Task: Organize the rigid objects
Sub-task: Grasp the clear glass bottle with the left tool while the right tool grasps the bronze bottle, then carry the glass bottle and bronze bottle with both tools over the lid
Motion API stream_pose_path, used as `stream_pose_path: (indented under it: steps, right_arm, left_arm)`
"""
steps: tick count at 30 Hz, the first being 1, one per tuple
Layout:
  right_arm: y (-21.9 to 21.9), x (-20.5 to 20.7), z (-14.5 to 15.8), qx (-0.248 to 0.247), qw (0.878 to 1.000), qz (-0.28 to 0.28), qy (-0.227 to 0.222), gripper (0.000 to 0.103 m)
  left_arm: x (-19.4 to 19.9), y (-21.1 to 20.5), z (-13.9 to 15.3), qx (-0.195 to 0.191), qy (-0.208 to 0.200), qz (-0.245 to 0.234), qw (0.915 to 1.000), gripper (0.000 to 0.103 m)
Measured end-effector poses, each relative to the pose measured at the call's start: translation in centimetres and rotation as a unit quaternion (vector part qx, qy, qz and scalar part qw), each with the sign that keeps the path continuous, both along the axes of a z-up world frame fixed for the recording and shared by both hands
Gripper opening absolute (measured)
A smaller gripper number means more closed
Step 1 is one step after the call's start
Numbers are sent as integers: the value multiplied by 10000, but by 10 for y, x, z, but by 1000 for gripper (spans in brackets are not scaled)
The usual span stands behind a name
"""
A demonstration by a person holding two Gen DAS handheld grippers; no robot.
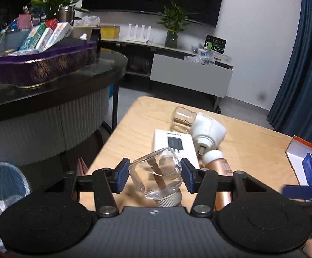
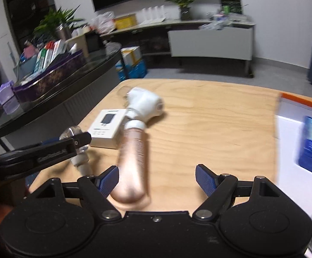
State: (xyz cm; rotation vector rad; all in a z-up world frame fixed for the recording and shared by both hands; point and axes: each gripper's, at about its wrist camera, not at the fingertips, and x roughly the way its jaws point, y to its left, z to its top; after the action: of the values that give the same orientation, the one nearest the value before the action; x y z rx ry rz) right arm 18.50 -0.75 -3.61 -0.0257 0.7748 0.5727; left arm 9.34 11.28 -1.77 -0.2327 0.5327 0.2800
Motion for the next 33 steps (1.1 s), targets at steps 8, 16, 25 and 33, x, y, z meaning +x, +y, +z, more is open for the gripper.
stream_pose_path:
  steps: [8, 16, 25, 33]
  right_arm:
    - [44, 34, -22, -249, 9997, -27, 57, 83]
    - [49, 21, -22, -586, 9975, -120, -380, 46]
    - [-2, -6, 12, -209, 9971, -399, -617, 46]
    - [-45, -36, 44, 99, 9945, -649, -818, 46]
  left_arm:
    - [-6, 7, 1, -207, -197, 37, 9996, 51]
    - [-7, 1, 2, -289, -277, -91, 9992, 51]
    - [-12, -16, 17, -235, -375, -370, 9983, 51]
    - [-22, -43, 34, -99, -469, -647, 9968, 51]
